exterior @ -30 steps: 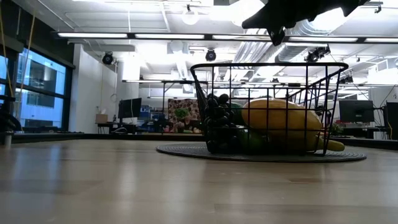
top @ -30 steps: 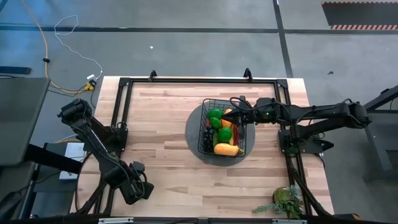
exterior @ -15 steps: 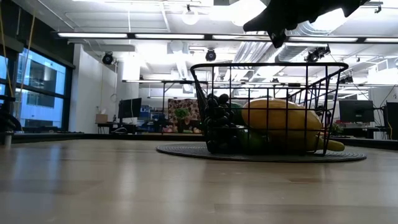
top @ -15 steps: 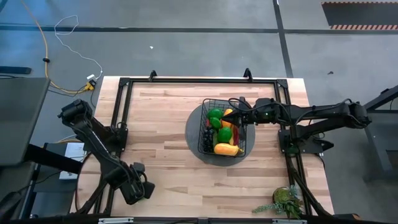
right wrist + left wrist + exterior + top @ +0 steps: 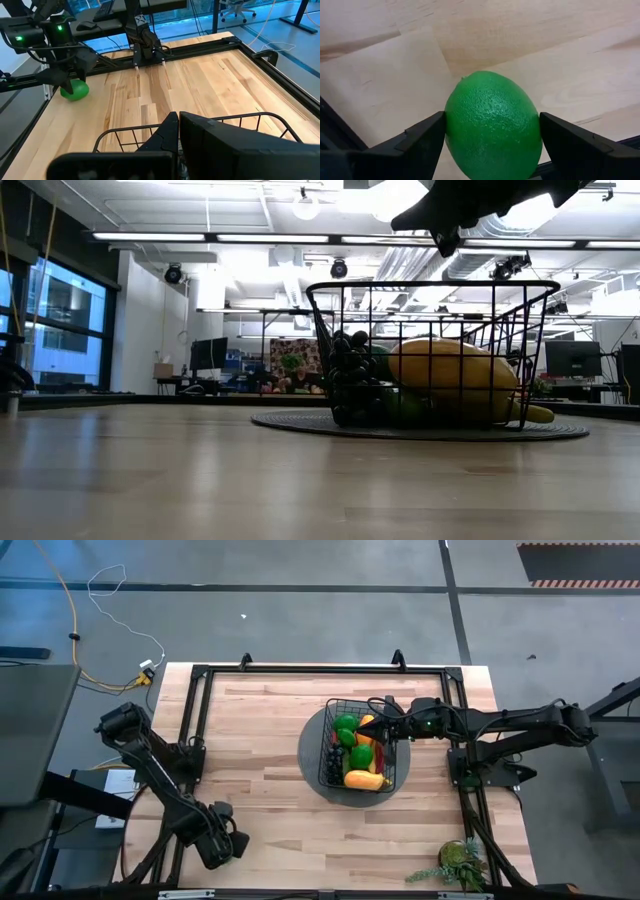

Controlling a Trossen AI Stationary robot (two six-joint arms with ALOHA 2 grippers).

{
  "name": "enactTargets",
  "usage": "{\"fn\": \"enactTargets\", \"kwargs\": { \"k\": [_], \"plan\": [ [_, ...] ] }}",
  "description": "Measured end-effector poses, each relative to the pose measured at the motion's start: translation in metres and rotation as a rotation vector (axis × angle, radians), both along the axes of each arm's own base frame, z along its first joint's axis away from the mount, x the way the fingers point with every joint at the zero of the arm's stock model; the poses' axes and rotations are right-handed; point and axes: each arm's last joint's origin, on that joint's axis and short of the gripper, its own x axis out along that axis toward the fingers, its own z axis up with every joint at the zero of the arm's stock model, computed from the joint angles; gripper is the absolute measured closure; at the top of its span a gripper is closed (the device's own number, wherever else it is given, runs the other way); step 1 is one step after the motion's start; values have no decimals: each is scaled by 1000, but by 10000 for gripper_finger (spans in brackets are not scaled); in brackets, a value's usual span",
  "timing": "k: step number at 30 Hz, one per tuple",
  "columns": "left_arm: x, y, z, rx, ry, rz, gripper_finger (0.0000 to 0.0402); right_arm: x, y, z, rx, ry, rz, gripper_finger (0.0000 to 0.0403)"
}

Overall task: Build produce basket
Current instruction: Put the green lime into the black wire basket

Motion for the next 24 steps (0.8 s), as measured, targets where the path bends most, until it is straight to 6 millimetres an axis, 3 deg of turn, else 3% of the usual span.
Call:
{"fn": "enactTargets", "kwargs": {
  "k": [8, 20, 24],
  "plan": [
    [-3, 4, -12, -40, 28, 7, 101, 0, 0, 0, 1, 0, 0, 403],
    [-2, 7, -13, -21, 21, -11, 103, 0, 0, 0, 5, 1, -9, 403],
    [-3, 8, -11, -23, 11, -33, 123, 0, 0, 0, 5, 1, -9, 403]
  ]
}}
